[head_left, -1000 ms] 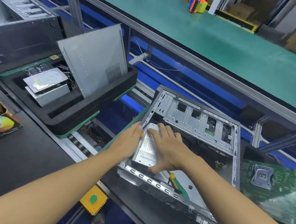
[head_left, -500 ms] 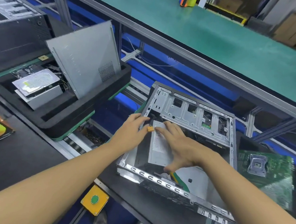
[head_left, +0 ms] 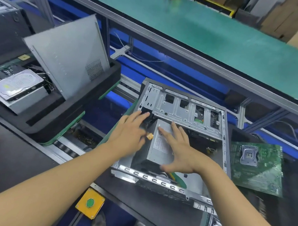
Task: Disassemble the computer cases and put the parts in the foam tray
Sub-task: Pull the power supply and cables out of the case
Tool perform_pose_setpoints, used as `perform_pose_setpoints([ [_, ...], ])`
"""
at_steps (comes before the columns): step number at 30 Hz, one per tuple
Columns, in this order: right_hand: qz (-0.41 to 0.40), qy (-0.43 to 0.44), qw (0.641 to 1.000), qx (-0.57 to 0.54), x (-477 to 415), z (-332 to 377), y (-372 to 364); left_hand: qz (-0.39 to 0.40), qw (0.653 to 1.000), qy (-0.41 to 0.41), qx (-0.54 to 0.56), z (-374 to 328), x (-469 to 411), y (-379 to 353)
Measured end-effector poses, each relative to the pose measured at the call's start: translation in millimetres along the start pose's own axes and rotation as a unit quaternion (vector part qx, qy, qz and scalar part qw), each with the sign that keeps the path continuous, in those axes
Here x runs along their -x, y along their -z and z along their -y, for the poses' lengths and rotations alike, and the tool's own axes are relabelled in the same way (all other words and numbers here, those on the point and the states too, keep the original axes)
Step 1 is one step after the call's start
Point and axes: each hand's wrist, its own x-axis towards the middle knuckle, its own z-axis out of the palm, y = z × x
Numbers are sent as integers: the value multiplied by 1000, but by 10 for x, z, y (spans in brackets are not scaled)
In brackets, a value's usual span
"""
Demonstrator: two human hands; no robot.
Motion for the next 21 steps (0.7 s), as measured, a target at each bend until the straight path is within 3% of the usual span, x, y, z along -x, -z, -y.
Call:
perform_pose_setpoints([
  [4, -89, -146, 978, -122, -117, 408, -190, 70, 996, -27, -41, 41, -12, 51],
  [9, -191, -227, 950, -101, -289, 668, -408, 82, 995, -37, -44, 44, -26, 41],
  [13, -219, -251, 929, -162, -308, 578, -390, 29, 997, -26, 67, 95, -41, -22],
  [16, -233, -252, 917, -202, -277, 546, -295, -36, 984, 29, 171, 110, -25, -67],
  [21, -236, -219, 910, -263, -106, 493, -23, -45, 972, 99, 210, 128, -27, -143],
])
